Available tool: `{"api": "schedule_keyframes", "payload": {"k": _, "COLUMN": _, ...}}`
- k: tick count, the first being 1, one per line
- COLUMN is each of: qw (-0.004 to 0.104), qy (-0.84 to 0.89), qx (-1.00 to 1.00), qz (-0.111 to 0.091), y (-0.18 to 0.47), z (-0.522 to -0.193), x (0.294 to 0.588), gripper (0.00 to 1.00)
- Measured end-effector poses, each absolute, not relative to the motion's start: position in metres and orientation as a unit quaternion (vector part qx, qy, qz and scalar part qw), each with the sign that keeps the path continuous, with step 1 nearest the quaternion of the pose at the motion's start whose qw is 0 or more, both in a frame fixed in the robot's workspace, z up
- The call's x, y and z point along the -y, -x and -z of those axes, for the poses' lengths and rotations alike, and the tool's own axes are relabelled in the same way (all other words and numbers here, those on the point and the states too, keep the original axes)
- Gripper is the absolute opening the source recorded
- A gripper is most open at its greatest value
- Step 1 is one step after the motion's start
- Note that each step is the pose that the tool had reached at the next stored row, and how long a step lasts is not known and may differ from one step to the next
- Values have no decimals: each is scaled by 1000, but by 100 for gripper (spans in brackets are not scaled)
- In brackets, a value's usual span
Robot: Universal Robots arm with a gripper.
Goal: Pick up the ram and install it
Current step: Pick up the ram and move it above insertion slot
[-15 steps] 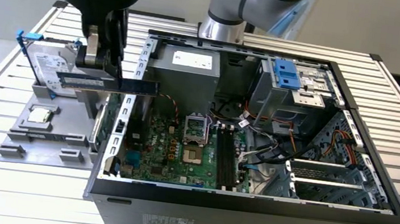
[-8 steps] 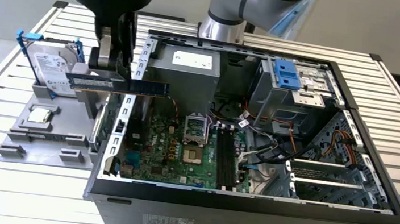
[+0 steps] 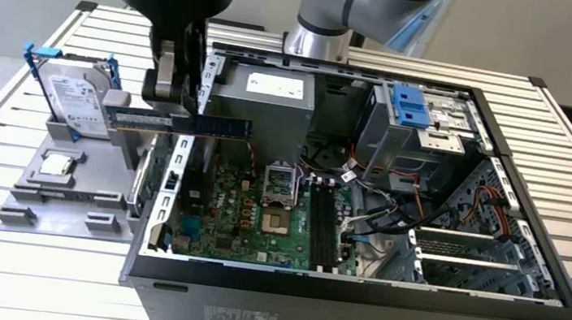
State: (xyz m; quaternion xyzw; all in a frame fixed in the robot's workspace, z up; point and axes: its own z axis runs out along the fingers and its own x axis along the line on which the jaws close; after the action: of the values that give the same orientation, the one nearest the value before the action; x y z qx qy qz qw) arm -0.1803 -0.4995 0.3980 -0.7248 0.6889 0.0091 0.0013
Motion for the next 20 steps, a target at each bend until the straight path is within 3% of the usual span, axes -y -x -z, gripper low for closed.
{"api": "schedule_keyframes", "payload": {"k": 20, "qw": 1, "qy": 725, "qx": -689, "qz": -9, "y": 162, "z": -399, "x": 500, "gripper": 0}}
